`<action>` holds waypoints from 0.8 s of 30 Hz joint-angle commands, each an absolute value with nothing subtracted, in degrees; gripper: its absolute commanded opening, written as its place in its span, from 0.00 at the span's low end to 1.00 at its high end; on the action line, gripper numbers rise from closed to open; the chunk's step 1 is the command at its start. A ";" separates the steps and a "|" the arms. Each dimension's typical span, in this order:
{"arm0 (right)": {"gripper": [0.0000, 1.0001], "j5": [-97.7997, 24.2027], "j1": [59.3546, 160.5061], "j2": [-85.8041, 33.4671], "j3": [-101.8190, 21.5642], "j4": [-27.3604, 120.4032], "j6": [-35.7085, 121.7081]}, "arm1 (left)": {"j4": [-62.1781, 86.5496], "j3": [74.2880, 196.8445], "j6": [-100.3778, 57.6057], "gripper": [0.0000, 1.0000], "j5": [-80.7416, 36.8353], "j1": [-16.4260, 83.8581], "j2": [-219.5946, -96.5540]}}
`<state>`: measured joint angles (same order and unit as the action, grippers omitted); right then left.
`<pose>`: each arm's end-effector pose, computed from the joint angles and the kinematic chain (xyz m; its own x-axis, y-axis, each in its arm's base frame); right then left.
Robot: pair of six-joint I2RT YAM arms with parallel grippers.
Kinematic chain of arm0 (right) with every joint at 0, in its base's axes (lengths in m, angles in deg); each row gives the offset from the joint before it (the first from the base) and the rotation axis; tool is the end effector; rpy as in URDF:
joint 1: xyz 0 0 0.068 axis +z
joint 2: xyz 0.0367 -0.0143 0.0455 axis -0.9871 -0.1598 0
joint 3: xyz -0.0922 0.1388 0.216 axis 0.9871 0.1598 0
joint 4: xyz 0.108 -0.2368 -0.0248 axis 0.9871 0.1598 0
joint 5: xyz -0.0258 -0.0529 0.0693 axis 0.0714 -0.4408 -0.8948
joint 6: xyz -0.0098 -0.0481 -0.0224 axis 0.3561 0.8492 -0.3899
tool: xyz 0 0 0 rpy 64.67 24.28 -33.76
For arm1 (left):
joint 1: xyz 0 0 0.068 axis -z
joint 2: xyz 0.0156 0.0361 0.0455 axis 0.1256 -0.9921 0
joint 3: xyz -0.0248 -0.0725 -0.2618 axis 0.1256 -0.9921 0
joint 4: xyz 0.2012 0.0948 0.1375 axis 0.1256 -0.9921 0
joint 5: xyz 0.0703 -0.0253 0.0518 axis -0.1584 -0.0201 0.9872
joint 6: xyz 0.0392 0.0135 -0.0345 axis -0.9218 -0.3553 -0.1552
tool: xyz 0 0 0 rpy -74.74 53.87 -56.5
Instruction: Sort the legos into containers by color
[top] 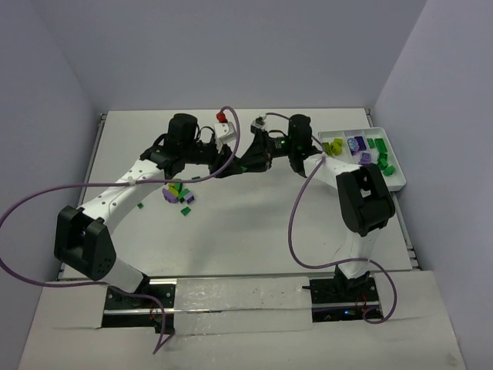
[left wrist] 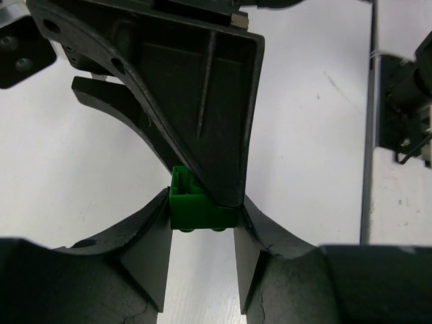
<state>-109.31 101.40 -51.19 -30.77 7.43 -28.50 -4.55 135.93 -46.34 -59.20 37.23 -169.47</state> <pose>0.3620 0.1734 0.2544 -0.9662 -0.1842 -0.1802 -0.1777 -0.0299 0.9836 0.2853 -0.1942 0.3269 -0.2010 0.3034 -0.9314 0.9640 0.2305 -0.1329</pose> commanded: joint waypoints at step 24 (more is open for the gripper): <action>0.00 -86.60 84.13 -47.12 -55.12 94.34 48.12 | -16.99 140.57 -45.87 0.99 -43.70 30.07 -164.90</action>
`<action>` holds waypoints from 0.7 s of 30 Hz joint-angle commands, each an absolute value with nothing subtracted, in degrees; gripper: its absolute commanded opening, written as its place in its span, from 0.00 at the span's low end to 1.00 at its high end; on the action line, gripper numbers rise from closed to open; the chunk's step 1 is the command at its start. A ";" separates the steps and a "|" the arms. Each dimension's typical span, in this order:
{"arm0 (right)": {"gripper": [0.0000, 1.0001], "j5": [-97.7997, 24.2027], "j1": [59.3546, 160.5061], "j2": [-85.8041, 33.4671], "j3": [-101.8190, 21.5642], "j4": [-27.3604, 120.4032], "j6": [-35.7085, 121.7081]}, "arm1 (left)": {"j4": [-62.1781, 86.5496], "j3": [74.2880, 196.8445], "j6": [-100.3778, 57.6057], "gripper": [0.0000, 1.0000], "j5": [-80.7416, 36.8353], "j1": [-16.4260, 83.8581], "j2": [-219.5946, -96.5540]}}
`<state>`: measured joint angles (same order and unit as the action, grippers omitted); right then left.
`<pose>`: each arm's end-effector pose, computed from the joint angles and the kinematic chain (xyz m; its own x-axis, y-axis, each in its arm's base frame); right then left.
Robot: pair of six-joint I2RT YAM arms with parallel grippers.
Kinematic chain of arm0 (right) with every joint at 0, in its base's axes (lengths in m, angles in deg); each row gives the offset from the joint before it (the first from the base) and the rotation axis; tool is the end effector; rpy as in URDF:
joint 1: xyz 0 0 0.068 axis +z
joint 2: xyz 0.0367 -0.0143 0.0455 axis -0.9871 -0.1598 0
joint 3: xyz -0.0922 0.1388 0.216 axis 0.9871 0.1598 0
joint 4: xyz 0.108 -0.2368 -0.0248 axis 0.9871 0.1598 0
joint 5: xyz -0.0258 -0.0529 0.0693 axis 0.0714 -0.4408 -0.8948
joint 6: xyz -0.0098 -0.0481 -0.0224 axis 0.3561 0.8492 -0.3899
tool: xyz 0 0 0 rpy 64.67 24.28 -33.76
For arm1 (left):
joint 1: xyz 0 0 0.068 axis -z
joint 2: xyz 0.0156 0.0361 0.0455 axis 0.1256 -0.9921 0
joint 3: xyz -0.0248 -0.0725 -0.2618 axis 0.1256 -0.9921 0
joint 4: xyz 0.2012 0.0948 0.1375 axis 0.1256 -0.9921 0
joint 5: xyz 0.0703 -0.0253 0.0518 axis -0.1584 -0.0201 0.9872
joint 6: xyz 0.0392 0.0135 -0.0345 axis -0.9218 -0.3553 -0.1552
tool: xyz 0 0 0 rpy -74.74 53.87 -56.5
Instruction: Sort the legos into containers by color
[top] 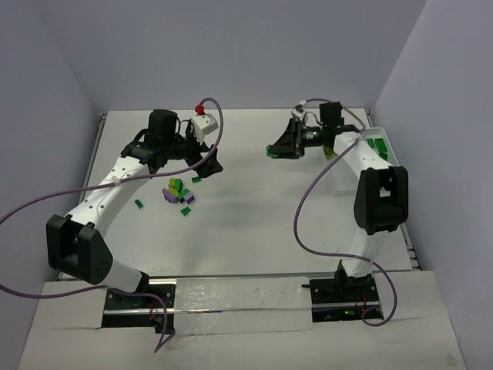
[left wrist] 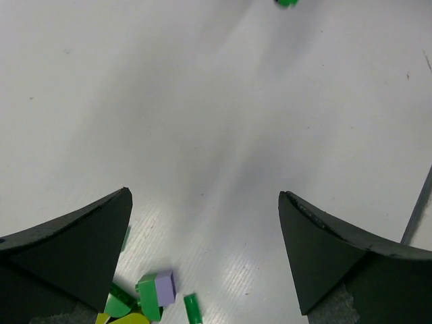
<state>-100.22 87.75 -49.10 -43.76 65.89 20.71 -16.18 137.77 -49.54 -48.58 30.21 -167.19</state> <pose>0.3854 0.0808 0.2614 -0.9538 0.0428 -0.2973 -0.2777 0.2517 0.9271 0.2955 -0.1476 0.3308 -0.3114 0.3864 -0.8682 0.8691 0.4852 -0.0959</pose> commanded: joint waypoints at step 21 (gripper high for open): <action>0.00 -36.44 60.41 -65.68 -81.93 97.31 63.52 | -12.32 143.63 -38.05 0.99 -30.86 26.37 -173.63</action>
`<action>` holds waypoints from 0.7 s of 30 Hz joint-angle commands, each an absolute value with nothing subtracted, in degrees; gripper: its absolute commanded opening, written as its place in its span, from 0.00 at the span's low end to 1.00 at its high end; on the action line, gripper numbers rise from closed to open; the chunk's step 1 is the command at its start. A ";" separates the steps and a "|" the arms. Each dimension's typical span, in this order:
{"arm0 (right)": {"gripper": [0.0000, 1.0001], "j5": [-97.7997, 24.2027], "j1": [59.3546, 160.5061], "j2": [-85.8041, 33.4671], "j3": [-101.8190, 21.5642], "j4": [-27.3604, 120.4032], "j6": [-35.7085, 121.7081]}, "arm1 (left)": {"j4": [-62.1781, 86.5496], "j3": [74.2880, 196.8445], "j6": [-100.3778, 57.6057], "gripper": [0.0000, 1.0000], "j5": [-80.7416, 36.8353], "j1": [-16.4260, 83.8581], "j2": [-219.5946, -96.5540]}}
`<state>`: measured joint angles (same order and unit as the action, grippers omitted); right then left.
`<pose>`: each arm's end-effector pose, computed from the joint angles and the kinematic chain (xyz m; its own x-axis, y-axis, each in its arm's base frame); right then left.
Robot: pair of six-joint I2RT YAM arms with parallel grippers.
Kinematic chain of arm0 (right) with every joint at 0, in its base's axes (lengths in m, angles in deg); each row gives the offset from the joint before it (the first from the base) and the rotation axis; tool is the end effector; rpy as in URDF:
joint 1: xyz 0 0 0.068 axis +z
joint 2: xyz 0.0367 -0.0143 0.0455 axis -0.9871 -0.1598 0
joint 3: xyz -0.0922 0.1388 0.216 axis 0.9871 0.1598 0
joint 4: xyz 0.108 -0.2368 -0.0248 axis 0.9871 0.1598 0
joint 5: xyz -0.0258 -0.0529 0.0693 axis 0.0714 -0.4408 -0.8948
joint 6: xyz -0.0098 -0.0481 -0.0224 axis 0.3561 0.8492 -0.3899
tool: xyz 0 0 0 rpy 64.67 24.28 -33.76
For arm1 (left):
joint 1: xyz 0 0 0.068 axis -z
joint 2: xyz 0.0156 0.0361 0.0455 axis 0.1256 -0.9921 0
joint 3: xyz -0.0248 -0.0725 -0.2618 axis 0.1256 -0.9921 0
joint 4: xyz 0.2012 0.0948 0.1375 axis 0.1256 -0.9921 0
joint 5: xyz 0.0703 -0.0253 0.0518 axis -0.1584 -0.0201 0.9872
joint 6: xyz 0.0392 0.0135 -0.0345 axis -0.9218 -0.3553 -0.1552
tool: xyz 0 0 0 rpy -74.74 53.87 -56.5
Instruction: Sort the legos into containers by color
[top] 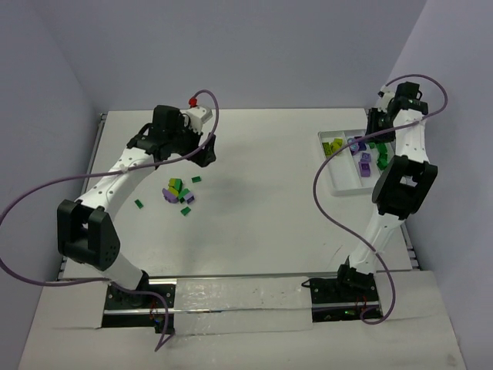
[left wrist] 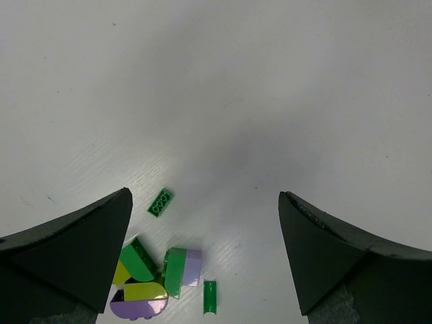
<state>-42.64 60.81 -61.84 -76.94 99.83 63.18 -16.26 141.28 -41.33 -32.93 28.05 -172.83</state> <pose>0.4208 -0.1443 0.2984 -0.8273 0.0618 -0.5583 0.0265 0.9971 0.0711 0.3295 -0.1380 0.3168 -0.4933 0.3347 -0.8029 0.6552 0.7501 -0.0898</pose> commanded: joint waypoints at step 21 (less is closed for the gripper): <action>0.14 -24.55 59.27 -81.93 -93.14 85.10 61.74 | -14.24 149.58 -34.55 0.99 -33.20 20.01 -180.40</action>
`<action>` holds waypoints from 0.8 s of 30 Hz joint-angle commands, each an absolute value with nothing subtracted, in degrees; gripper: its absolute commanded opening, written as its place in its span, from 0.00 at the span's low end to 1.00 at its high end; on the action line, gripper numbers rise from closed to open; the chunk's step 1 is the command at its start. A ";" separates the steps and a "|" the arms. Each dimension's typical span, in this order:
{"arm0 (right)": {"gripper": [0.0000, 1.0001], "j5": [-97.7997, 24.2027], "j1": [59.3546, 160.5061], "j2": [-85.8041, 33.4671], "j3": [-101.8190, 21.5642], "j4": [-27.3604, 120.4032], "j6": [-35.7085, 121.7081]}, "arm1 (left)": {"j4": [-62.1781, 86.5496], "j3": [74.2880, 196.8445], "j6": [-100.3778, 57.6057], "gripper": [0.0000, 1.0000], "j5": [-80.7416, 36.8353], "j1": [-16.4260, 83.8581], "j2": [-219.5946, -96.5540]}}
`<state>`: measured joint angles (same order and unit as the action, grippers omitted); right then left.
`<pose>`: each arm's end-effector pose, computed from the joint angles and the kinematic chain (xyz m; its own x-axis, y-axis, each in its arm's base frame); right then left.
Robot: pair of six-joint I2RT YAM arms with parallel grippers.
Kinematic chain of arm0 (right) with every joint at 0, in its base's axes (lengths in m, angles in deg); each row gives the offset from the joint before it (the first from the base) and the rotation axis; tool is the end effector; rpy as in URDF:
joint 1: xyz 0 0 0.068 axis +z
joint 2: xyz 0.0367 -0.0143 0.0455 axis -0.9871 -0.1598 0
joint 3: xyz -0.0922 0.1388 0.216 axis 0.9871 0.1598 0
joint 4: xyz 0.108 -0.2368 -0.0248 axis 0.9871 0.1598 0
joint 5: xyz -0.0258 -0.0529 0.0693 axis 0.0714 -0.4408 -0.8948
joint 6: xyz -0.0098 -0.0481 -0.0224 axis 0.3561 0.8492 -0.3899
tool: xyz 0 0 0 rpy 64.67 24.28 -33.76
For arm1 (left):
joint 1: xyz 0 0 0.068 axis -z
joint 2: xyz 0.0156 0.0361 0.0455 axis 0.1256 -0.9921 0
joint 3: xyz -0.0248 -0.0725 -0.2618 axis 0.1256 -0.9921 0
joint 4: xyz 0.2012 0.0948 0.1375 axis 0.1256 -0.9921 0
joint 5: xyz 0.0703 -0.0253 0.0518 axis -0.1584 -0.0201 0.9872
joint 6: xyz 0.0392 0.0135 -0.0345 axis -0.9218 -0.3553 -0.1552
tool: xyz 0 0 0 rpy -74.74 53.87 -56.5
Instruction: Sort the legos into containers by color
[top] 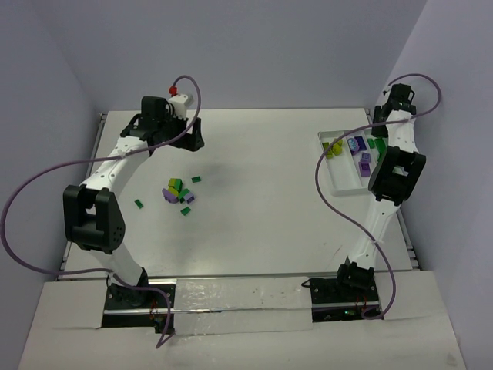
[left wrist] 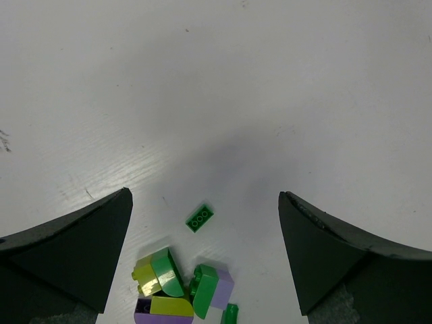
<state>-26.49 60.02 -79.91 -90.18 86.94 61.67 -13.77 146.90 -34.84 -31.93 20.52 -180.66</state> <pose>0.4927 -0.1888 0.2370 -0.7810 0.0769 -0.6197 0.2267 0.9596 -0.1666 0.3804 -0.1015 0.3048 -0.5884 0.1711 -0.7902 0.4770 0.8626 -0.1684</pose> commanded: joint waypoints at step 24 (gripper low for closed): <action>0.95 -34.62 64.06 -64.49 -84.04 88.51 59.68 | -30.46 139.61 -53.34 0.86 -39.56 12.93 -171.92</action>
